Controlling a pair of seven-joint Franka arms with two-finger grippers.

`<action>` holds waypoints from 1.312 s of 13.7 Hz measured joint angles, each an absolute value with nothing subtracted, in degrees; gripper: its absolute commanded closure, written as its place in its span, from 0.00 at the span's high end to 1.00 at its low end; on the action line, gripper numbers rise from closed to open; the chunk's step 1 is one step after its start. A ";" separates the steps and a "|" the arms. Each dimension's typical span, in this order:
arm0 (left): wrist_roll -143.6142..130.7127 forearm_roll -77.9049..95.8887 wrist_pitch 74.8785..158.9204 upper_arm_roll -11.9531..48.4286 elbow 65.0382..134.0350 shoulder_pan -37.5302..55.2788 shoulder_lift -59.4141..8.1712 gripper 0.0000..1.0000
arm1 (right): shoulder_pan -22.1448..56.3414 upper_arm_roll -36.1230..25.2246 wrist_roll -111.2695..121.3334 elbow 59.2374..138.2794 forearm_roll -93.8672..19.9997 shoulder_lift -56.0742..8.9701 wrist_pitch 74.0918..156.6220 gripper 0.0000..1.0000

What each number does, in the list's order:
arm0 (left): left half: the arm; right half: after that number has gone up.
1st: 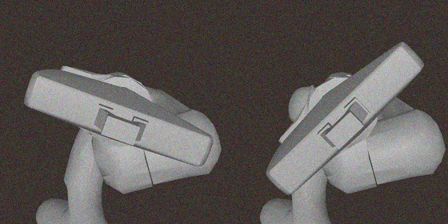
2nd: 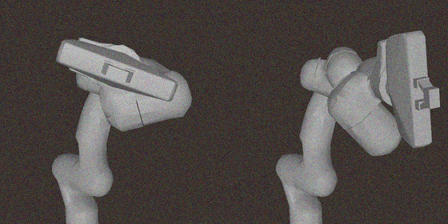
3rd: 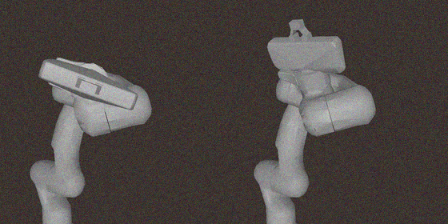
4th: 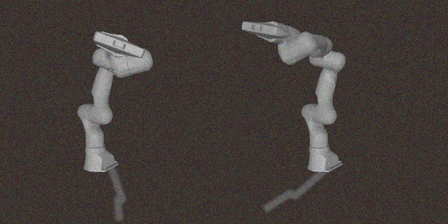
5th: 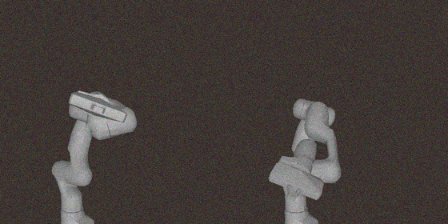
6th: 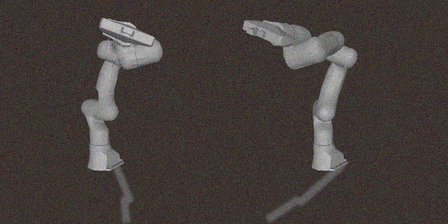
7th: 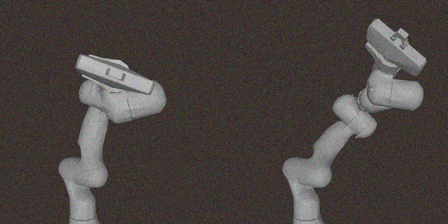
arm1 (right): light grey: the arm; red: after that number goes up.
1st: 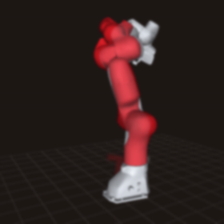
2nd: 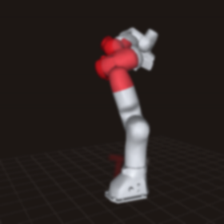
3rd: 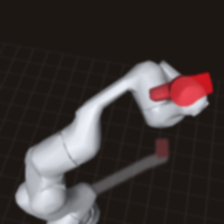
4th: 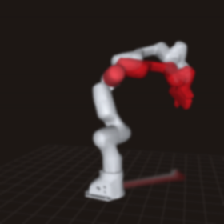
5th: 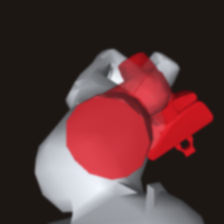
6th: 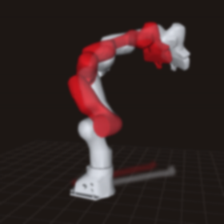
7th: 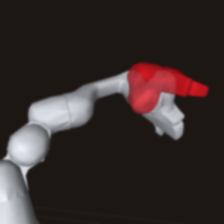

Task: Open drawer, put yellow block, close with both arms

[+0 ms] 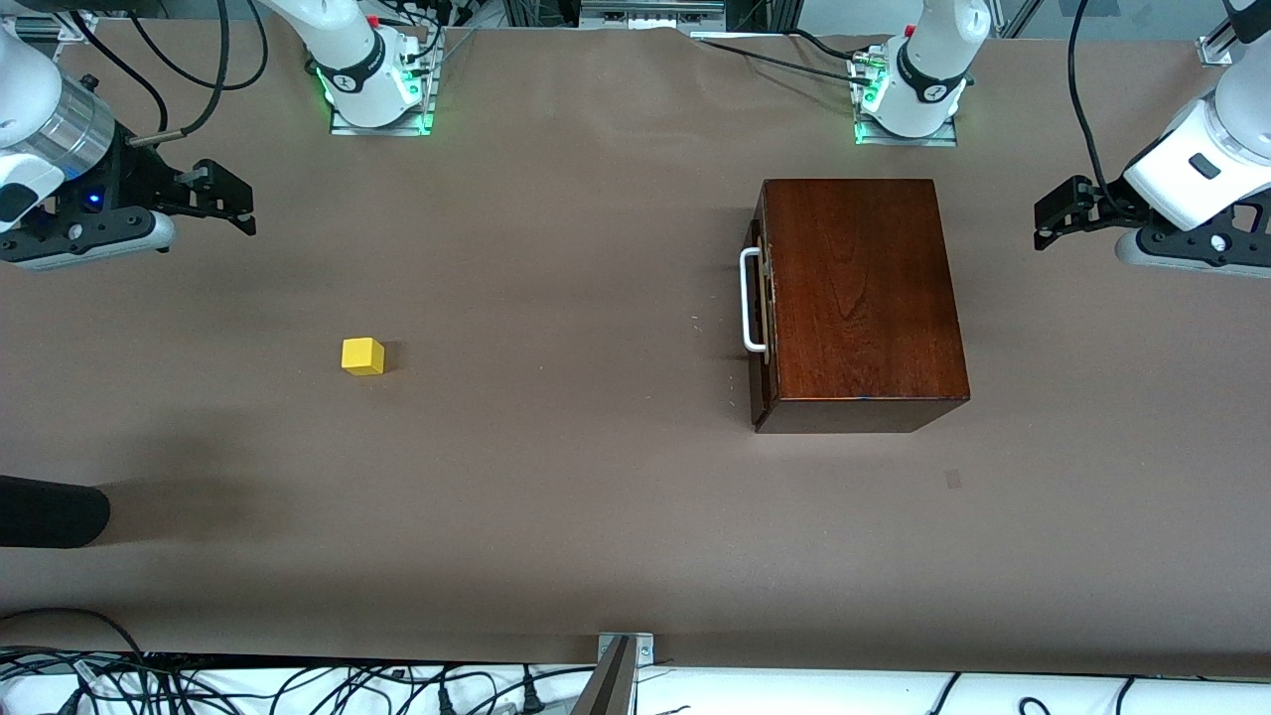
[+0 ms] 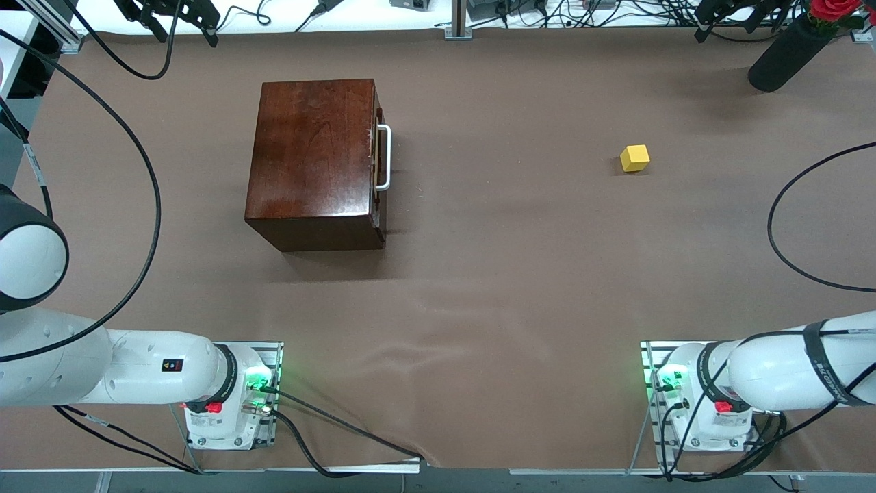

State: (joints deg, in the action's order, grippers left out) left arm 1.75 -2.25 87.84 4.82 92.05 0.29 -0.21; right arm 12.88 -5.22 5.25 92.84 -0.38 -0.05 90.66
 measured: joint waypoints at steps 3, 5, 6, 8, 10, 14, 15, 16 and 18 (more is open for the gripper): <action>1.75 -2.25 87.84 4.81 92.05 0.26 -0.21 1.00 | 12.88 -5.22 5.25 92.84 -0.38 -0.05 90.65 1.00; 1.75 -2.25 87.84 4.80 92.05 0.26 -0.21 1.00 | 12.88 -5.22 5.25 92.84 -0.38 -0.05 90.65 1.00; 1.75 -2.25 87.84 4.81 92.05 0.26 -0.22 1.00 | 12.88 -5.22 5.25 92.84 -0.38 -0.05 90.65 1.00; 1.76 -2.25 87.84 4.81 92.05 0.26 -0.22 1.00 | 12.88 -5.22 5.25 92.84 -0.38 -0.05 90.65 1.00; 1.76 -2.25 87.84 4.81 92.05 0.27 -0.22 1.00 | 12.87 -5.22 5.25 92.84 -0.38 -0.05 90.65 1.00; 1.76 -2.25 87.84 4.81 92.05 0.30 -0.22 1.00 | 12.87 -5.25 5.25 92.84 -0.38 -0.05 90.65 1.00; 1.81 -2.25 87.84 4.91 92.05 0.30 -0.22 1.00 | 12.87 -5.25 5.25 92.84 -0.38 -0.05 90.65 1.00; 1.88 -2.25 87.84 5.29 92.05 0.29 -0.22 1.00 | 12.87 -5.26 5.25 92.84 -0.38 -0.05 90.65 1.00; 1.91 -2.25 87.84 6.85 92.05 0.33 -0.22 1.00 | 12.86 -5.27 5.25 92.84 -0.38 -0.05 90.65 1.00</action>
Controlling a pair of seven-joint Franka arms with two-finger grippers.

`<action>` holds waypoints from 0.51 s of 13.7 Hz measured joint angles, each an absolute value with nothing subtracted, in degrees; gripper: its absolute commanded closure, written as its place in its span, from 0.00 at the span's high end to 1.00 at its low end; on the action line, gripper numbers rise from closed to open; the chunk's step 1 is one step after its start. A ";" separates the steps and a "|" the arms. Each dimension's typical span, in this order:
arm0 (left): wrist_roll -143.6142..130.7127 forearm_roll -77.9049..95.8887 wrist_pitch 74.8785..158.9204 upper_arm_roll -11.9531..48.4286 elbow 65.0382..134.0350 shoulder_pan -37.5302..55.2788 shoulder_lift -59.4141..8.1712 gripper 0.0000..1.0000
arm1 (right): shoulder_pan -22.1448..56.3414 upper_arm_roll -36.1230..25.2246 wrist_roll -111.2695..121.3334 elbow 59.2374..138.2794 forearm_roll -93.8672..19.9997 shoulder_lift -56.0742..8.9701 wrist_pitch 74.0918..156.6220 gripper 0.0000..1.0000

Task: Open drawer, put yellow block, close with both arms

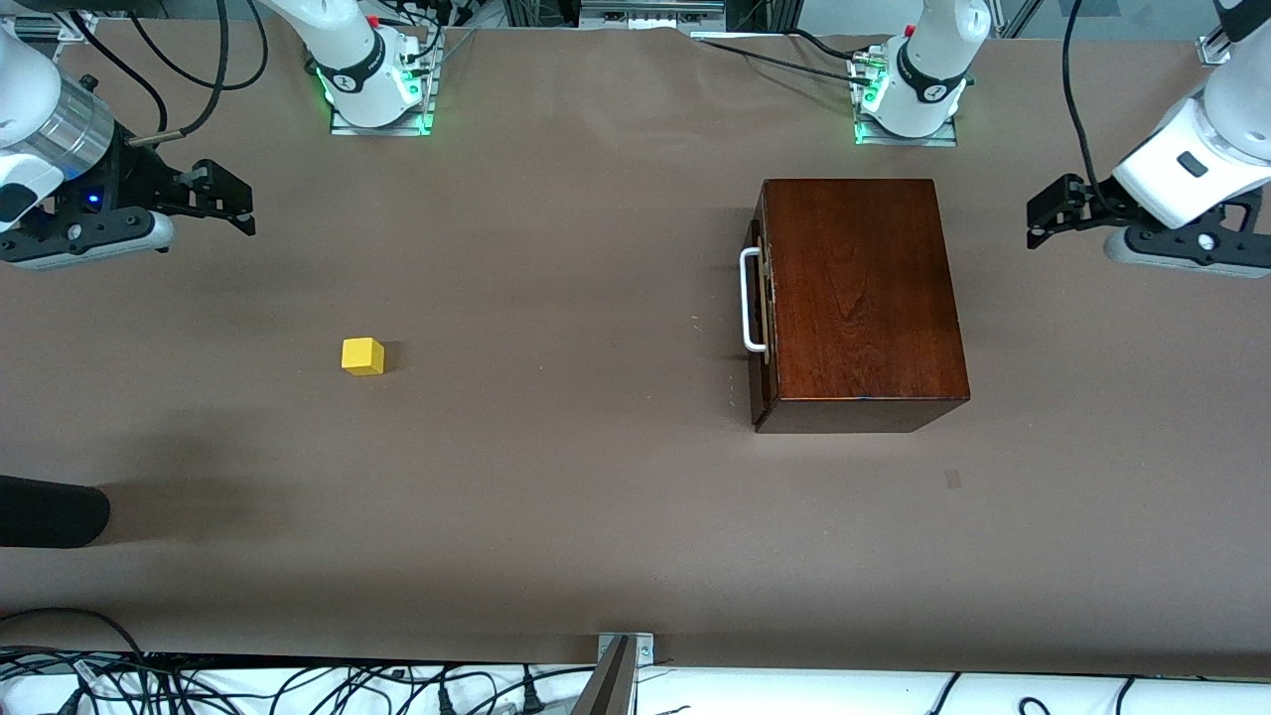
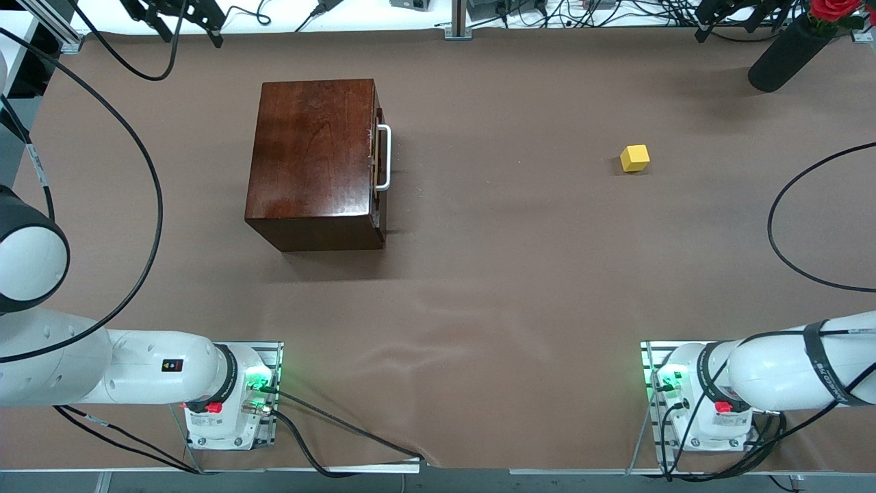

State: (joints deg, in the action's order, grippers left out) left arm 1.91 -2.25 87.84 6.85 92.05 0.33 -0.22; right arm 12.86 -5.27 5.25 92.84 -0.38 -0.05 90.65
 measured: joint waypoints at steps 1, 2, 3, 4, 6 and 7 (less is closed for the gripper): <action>1.91 -2.25 87.84 7.76 92.05 0.37 -0.22 1.00 | 12.86 -5.27 5.25 92.84 -0.38 -0.05 90.65 1.00; 1.90 -2.25 87.84 8.43 92.05 0.44 -0.22 1.00 | 12.86 -5.27 5.25 92.84 -0.38 -0.05 90.65 1.00; 1.91 -2.25 87.84 8.99 92.05 0.49 -0.23 1.00 | 12.86 -5.27 5.25 92.84 -0.38 -0.05 90.65 1.00; 1.93 -2.24 87.79 9.78 92.07 0.51 -0.36 1.00 | 12.86 -5.27 5.25 92.84 -0.38 -0.05 90.65 1.00; 1.96 -2.15 87.15 12.54 92.29 0.57 -2.08 1.00 | 12.85 -5.28 5.25 92.84 -0.38 -0.05 90.65 1.00; 1.93 -2.11 87.10 14.33 92.38 0.64 -3.69 1.00 | 12.85 -5.28 5.25 92.84 -0.38 -0.05 90.65 1.00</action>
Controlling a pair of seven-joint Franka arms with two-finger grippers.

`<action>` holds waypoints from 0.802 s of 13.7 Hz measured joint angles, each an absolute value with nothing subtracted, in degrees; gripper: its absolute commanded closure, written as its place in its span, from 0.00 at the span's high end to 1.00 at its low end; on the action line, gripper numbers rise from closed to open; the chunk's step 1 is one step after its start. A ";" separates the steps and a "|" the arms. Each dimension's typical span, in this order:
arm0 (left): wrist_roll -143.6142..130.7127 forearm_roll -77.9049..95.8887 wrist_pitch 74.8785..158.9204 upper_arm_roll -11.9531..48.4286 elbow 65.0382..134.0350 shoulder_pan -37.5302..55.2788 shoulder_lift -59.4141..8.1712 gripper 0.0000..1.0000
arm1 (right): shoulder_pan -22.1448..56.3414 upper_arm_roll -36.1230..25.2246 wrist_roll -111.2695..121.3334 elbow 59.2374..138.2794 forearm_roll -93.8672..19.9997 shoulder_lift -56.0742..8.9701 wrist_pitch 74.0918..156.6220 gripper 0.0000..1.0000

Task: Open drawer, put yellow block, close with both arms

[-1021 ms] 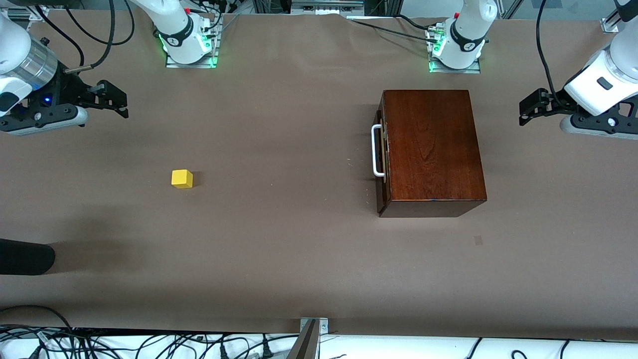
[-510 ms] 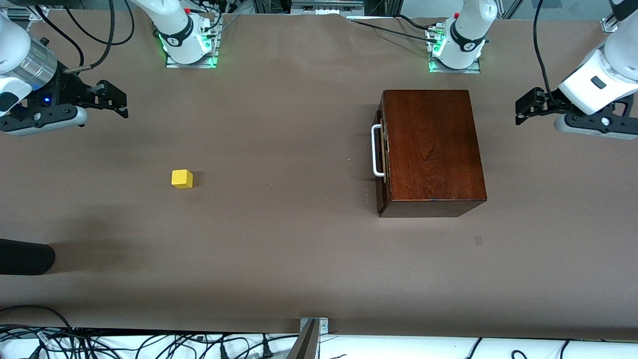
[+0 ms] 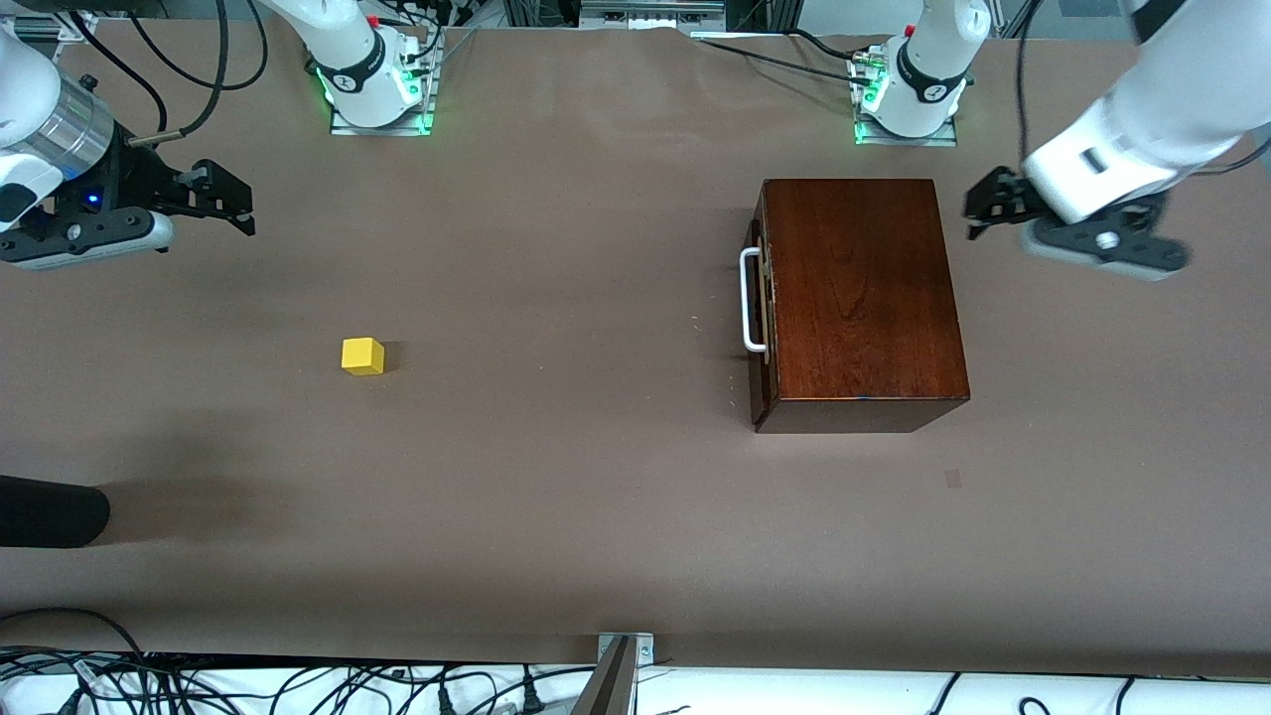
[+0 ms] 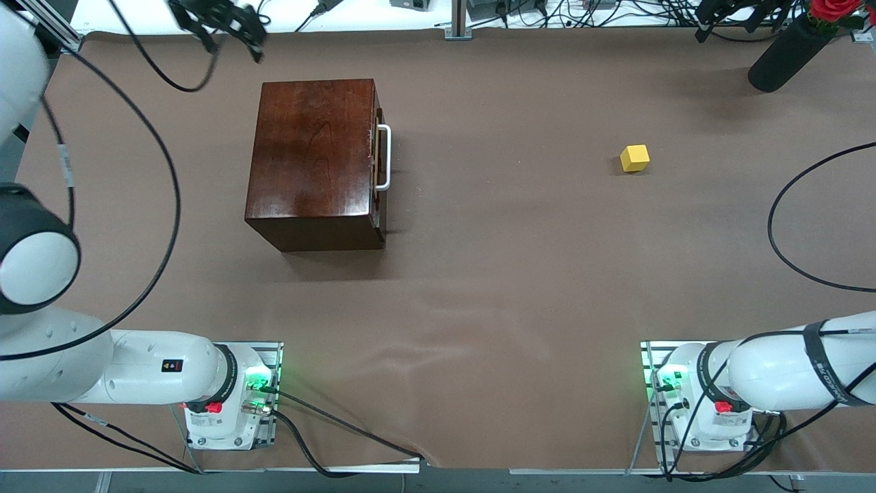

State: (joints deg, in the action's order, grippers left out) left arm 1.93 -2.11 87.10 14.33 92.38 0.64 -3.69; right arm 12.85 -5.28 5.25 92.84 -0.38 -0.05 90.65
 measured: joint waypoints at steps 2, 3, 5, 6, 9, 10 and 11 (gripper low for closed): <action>1.74 -1.96 87.32 17.39 92.26 1.09 -7.16 1.00 | 12.85 -5.29 5.25 92.84 -0.38 -0.05 90.65 1.00; 1.55 -1.47 87.61 18.33 91.69 1.62 -8.89 1.00 | 12.84 -5.31 5.25 92.84 -0.38 -0.05 90.65 1.00; -0.41 0.42 88.69 18.98 90.21 3.09 -11.67 1.00 | 12.83 -5.36 5.25 92.84 -0.38 -0.05 90.65 1.00; -2.74 0.89 89.93 19.01 89.76 4.02 -12.57 1.00 | 12.83 -5.39 5.25 92.84 -0.38 -0.05 90.65 1.00; -13.55 1.13 95.87 19.12 89.28 8.61 -14.56 1.00 | 12.82 -5.46 5.25 92.84 -0.38 -0.05 90.65 1.00; -17.28 1.13 97.60 19.16 89.29 10.36 -15.36 1.00 | 12.82 -5.47 5.25 92.84 -0.38 -0.05 90.65 1.00; -20.66 1.11 99.14 19.17 89.31 12.24 -16.43 1.00 | 12.82 -5.49 5.25 92.84 -0.38 -0.05 90.65 1.00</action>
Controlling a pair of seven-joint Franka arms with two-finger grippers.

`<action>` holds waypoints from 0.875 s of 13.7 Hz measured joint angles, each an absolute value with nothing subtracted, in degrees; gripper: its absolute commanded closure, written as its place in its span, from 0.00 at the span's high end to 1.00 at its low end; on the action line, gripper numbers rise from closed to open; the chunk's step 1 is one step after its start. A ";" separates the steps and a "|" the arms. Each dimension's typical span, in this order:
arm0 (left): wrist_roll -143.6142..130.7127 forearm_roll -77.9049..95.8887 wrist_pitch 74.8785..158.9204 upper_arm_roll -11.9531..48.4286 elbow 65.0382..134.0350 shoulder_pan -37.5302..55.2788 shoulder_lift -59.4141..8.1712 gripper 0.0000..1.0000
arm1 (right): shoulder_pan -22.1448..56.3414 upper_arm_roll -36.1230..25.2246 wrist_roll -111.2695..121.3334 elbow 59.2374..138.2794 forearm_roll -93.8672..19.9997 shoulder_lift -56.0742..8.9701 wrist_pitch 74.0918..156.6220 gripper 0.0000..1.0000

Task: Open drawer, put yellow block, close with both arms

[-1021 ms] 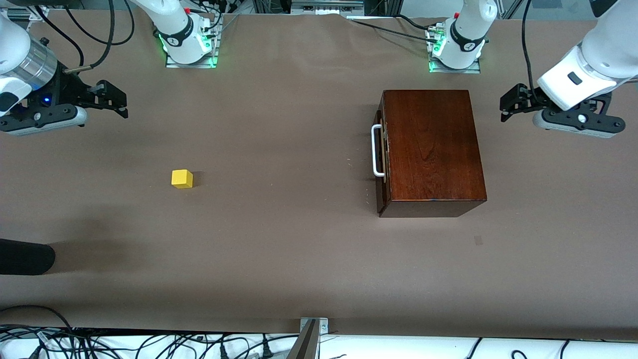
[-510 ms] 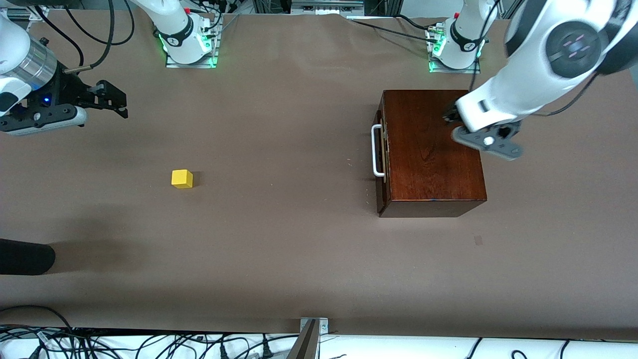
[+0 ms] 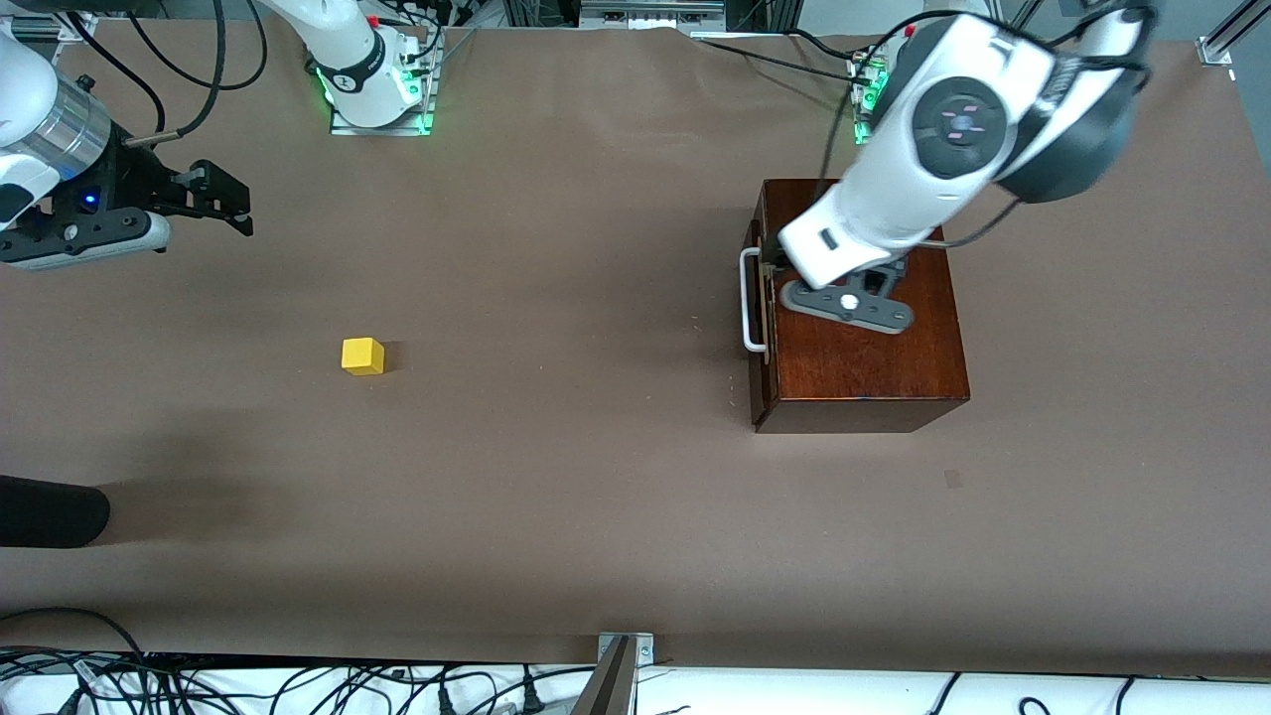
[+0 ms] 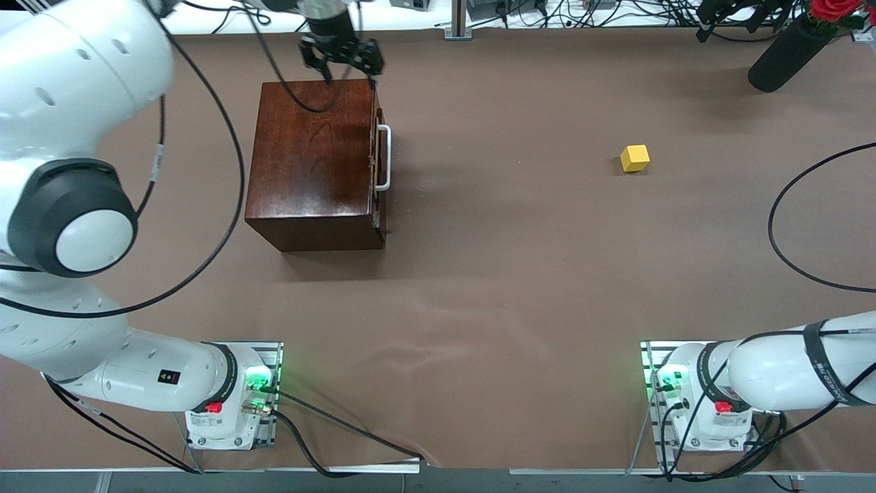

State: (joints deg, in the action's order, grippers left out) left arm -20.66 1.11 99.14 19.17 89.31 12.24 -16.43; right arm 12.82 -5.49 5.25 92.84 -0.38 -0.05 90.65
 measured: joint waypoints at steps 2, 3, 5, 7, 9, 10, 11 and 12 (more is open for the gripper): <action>-26.83 -1.43 101.44 19.23 89.40 16.50 -19.58 1.00 | 12.80 -5.62 5.25 92.84 -0.38 -0.05 90.65 1.00; -30.10 -3.88 101.96 19.27 89.42 18.72 -21.30 1.00 | 12.80 -5.69 5.25 92.84 -0.38 -0.06 90.65 1.00; -37.14 -7.23 102.30 19.31 89.51 22.62 -24.08 1.00 | 12.80 -5.79 5.25 92.84 -0.38 -0.09 90.66 1.00; -40.20 -10.00 102.21 19.32 90.56 24.42 -25.27 1.00 | 12.80 -5.79 5.25 92.84 -0.38 -0.14 90.67 1.00; -40.43 -12.95 102.18 19.31 92.71 24.77 -25.34 1.00 | 12.80 -5.80 5.25 92.84 -0.38 -0.15 90.68 1.00; -40.44 -13.76 102.18 19.31 93.53 24.89 -25.34 1.00 | 12.80 -5.80 5.25 92.84 -0.38 -0.15 90.68 1.00; -40.44 -13.97 102.18 19.31 94.05 25.01 -25.34 1.00 | 12.80 -5.80 5.25 92.84 -0.38 -0.15 90.68 1.00; -40.44 -14.03 102.18 19.31 94.39 25.09 -25.34 1.00 | 12.80 -5.80 5.25 92.84 -0.38 -0.16 90.68 1.00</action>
State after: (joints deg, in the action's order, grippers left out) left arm -40.44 -14.03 102.18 19.31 94.39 25.09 -25.34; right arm 12.80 -5.80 5.25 92.84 -0.38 -0.16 90.68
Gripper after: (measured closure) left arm 0.000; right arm 0.000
